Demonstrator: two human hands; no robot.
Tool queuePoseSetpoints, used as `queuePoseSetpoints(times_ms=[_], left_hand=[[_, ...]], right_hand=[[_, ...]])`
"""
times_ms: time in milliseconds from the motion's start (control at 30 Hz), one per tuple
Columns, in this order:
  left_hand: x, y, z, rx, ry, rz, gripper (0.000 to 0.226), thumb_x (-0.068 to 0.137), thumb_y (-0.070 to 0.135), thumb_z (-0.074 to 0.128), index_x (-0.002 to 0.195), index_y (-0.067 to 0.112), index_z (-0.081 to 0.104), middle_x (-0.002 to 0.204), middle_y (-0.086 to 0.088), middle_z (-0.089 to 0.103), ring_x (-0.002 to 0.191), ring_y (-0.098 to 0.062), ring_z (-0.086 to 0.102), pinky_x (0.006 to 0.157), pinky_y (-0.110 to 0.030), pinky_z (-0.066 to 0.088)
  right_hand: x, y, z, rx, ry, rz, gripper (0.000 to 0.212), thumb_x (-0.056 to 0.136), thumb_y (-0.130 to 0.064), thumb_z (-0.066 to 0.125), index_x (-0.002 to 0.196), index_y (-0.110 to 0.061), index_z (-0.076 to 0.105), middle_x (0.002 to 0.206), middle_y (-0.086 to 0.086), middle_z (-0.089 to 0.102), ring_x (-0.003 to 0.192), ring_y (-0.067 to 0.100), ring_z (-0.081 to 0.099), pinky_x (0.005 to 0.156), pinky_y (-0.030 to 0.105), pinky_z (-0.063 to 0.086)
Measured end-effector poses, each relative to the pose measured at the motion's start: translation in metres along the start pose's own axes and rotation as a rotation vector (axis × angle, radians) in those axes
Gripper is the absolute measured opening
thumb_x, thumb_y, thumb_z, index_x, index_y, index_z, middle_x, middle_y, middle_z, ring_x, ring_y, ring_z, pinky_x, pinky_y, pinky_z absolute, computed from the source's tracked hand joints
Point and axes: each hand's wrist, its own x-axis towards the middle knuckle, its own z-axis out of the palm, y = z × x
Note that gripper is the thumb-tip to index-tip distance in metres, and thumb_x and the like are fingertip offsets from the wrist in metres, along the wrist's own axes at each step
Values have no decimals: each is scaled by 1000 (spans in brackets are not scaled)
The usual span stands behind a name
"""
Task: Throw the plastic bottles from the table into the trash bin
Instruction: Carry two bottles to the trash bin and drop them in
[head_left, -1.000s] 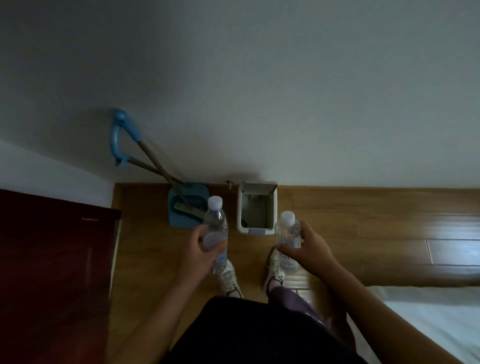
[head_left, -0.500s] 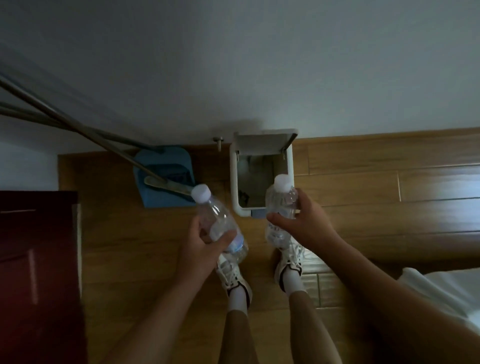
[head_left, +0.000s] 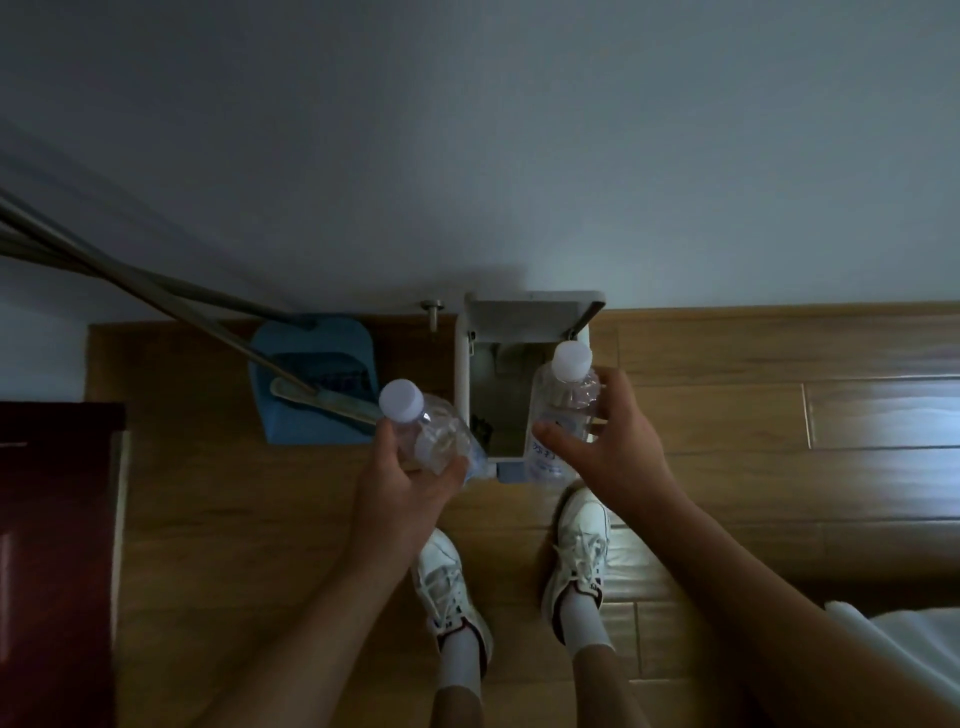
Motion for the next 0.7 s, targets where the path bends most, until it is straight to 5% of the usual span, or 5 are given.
queuePoseSetpoints(times_ms=[200, 433, 700], left_hand=[[36, 14, 19, 56, -5, 79, 61, 78, 40, 78, 129, 39, 45, 120, 15, 60, 105, -3, 57, 79, -23, 45], [84, -15, 71, 110, -35, 150, 61, 75, 35, 83, 122, 42, 46, 110, 26, 59, 92, 22, 54, 70, -3, 43], [99, -39, 99, 207, -36, 200, 59, 73, 37, 84, 121, 37, 50, 116, 19, 65, 103, 3, 62, 79, -15, 49]], right_hand=[[32, -8, -10, -21, 63, -43, 59, 73, -38, 81, 123, -28, 52, 115, -10, 64, 104, 6, 62, 87, 37, 57], [69, 40, 12, -70, -21, 11, 64, 72, -39, 81, 126, -26, 48, 116, -7, 62, 105, 15, 63, 87, 43, 58], [80, 79, 27, -144, -80, 31, 62, 71, -44, 81, 121, -30, 46, 114, -9, 60, 98, 11, 63, 82, 34, 58]])
